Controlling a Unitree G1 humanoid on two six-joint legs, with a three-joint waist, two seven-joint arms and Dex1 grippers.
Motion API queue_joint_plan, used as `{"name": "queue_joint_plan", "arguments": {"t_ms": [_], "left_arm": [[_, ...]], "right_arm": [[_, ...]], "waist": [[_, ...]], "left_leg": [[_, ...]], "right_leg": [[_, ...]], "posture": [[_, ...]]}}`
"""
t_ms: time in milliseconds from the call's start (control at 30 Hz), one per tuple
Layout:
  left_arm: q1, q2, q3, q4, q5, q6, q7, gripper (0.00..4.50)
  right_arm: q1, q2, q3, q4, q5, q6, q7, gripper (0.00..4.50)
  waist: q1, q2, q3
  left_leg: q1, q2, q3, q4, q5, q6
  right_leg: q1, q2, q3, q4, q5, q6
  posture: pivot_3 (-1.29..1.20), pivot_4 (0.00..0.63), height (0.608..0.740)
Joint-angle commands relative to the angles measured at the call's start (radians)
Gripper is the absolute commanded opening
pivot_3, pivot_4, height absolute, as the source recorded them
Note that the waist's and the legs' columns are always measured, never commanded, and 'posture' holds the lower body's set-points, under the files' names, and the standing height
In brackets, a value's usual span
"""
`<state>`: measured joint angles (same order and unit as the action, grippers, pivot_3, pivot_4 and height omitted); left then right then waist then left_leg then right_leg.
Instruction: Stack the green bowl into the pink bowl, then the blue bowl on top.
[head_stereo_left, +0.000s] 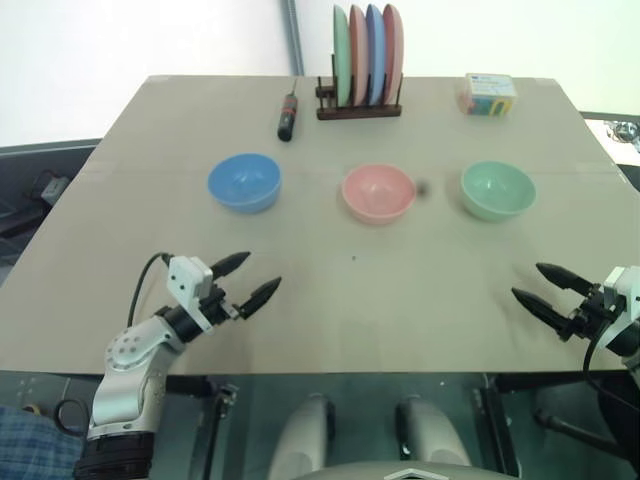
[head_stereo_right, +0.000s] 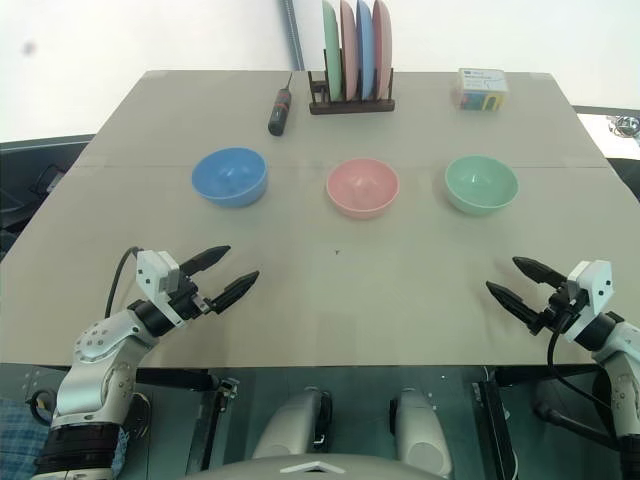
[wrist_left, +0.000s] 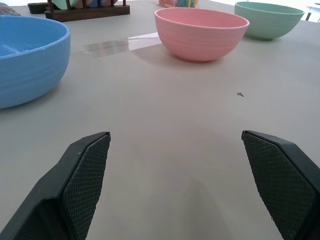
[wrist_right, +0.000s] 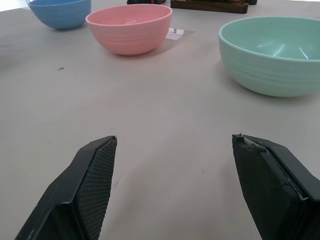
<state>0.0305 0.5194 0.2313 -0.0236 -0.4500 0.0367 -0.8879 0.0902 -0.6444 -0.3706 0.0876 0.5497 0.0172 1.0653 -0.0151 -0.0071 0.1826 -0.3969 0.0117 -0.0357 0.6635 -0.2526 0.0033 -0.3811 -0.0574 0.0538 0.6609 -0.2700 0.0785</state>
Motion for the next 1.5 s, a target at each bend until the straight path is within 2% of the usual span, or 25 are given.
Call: {"name": "queue_joint_plan", "arguments": {"t_ms": [33,867,1033,1233,1500], "left_arm": [[-0.01,-0.007,0.017,-0.034,-0.024,-0.015,0.005,4.5],[-0.028,-0.025,0.007,-0.041,-0.044,-0.026,-0.012,4.5],[-0.029,-0.06,0.02,-0.152,-0.207,0.048,-0.047,4.5],[-0.044,-0.073,0.015,-0.244,-0.304,0.102,-0.048,4.5],[-0.025,-0.06,0.01,-0.286,-0.358,0.146,-0.096,4.5]], "right_arm": [[-0.002,-0.002,-0.015,-0.043,0.012,-0.005,-0.001,3.84],[0.003,0.002,0.008,-0.08,-0.023,-0.005,-0.019,3.84],[-0.026,0.011,0.063,-0.099,-0.092,-0.016,-0.064,3.84],[-0.147,0.028,0.203,-0.226,-0.232,0.086,-0.233,3.84],[-0.523,0.027,0.458,-0.278,-0.438,0.347,-0.326,3.84]], "waist": [[0.0,0.0,0.0],[0.001,0.0,0.0],[0.0,0.0,0.0],[-0.004,0.0,0.0],[-0.002,0.0,0.0]], "left_leg": [[0.0,0.0,0.0,0.0,0.0,0.0],[0.0,0.0,0.0,0.0,0.0,0.0],[0.0,0.0,0.0,0.0,0.0,0.0],[0.001,0.0,0.0,0.0,0.0,0.0],[-0.001,0.0,0.0,0.001,0.0,0.0]], "right_leg": [[0.0,0.0,0.0,0.0,0.0,0.0],[0.0,0.0,0.0,0.0,0.0,0.0],[0.0,0.0,0.0,0.0,0.0,0.0],[0.0,0.001,0.001,0.001,0.0,0.0],[-0.002,0.001,0.0,0.001,0.0,0.0]], "posture": [[0.0,0.15,0.74],[0.0,0.15,0.74],[0.0,0.15,0.74],[0.0,0.15,0.74],[0.0,0.15,0.74]]}}
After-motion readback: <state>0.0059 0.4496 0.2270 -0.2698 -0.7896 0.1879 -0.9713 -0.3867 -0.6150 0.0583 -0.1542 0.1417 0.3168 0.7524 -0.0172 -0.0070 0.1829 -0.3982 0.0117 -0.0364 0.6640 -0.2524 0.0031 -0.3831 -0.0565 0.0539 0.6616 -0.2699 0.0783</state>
